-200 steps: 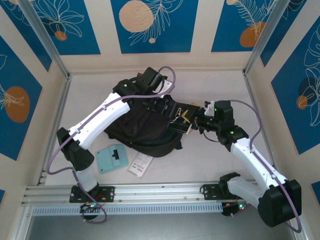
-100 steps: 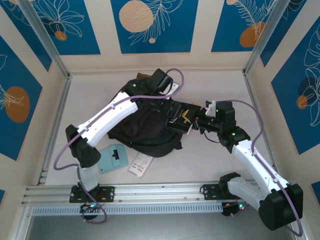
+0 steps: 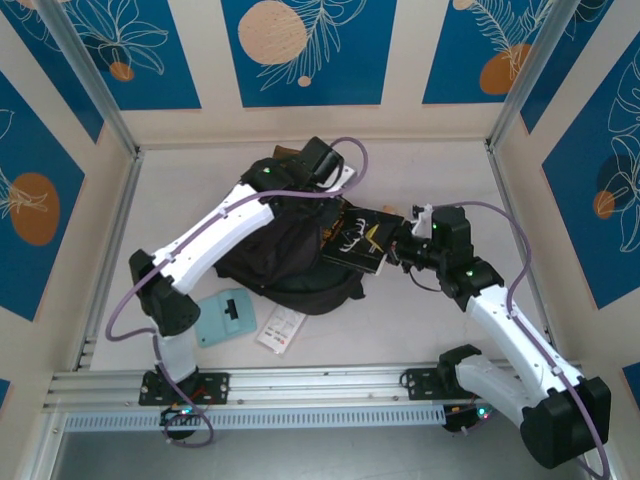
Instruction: Pack books, pencil case, and school supplies into a backpack
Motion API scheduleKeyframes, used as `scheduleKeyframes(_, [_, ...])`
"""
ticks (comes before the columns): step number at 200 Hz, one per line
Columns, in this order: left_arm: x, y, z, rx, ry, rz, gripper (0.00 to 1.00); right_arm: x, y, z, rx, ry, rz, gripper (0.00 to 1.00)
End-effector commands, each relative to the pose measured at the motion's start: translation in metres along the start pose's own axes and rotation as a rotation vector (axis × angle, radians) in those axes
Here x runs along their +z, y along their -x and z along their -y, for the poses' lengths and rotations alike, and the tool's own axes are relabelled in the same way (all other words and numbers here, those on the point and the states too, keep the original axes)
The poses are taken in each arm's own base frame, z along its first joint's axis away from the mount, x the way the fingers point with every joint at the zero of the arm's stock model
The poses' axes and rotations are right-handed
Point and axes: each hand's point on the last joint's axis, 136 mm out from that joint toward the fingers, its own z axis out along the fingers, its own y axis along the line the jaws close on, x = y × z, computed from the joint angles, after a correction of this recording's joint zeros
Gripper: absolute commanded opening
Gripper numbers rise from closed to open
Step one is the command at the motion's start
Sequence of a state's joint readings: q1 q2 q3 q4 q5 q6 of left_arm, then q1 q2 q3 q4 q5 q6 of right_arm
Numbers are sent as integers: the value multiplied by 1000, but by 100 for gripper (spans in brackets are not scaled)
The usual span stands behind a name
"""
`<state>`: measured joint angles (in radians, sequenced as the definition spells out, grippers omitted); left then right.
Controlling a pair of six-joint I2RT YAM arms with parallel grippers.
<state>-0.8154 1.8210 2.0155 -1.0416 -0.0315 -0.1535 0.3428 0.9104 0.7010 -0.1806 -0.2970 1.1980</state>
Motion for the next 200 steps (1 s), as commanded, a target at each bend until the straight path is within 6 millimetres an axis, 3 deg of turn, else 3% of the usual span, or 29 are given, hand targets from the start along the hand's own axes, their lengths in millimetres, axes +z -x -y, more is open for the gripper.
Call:
scheduleKeyframes(1, [-61,17,-30,23,74,135,0,2,-8,9,-94,-29,-4,0])
scheduleKeyframes(25, [-93,27,-46,52,132,220,0,9,-16,21,-132,-86,-23,0])
scheduleKeyframes(52, [-109,33,-54,57,169,258,0,17,-17,25,-126,-121,-35,0])
scheduleKeyframes(145, [-104,39,-57,40,183,268,0,45,-14,-65,-107,131,-99,0])
scheduleKeyframes(200, [-121,54,-56,32,179,345,0,94,-13,-95,-105,138,-158,0])
